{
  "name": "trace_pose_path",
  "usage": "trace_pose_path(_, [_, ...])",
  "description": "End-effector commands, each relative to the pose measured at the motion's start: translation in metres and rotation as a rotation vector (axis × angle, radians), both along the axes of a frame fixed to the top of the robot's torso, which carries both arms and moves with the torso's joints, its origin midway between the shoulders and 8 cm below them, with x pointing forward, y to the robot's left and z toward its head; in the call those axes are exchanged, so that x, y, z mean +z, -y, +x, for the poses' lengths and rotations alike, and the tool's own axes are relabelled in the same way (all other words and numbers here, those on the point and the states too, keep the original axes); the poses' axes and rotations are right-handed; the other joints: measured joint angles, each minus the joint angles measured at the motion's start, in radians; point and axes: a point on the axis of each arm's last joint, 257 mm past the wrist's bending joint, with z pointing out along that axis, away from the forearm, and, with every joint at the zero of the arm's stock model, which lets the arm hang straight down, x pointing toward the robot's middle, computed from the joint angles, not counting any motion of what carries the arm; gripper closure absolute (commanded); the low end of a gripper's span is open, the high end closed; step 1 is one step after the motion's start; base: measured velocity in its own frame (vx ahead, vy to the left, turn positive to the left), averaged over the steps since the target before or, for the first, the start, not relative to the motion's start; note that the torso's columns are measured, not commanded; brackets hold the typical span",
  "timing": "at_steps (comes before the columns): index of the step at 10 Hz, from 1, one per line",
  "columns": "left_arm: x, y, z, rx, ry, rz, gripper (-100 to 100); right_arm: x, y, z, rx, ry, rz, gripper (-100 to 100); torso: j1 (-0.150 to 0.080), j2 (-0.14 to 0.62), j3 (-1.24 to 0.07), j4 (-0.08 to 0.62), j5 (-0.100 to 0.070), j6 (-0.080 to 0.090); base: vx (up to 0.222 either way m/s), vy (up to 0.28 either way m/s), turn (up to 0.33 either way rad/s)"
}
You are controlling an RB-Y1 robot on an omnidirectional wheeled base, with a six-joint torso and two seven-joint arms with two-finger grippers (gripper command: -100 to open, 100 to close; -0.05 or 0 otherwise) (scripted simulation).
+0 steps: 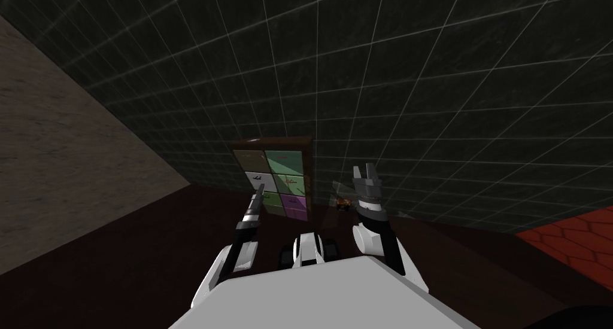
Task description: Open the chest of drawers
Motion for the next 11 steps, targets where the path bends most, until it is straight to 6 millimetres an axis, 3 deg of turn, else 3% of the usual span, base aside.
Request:
trace_pose_path(1, [-0.023,0.003,0.006,-0.002,-0.037,0.01,-100,0.0,0.0,0.0,0.0,0.0,0.0,0,0.001,0.001,0.001,0.0,0.0,0.0,0.064,-0.076,-0.029])
trace_pose_path(11, [-0.103,0.014,0.014,-0.016,-0.182,0.045,-100,0.0,0.0,0.0,0.0,0.0,0.0,0,0.0,0.001,0.001,0.0,0.0,0.0,0.059,-0.075,-0.026])
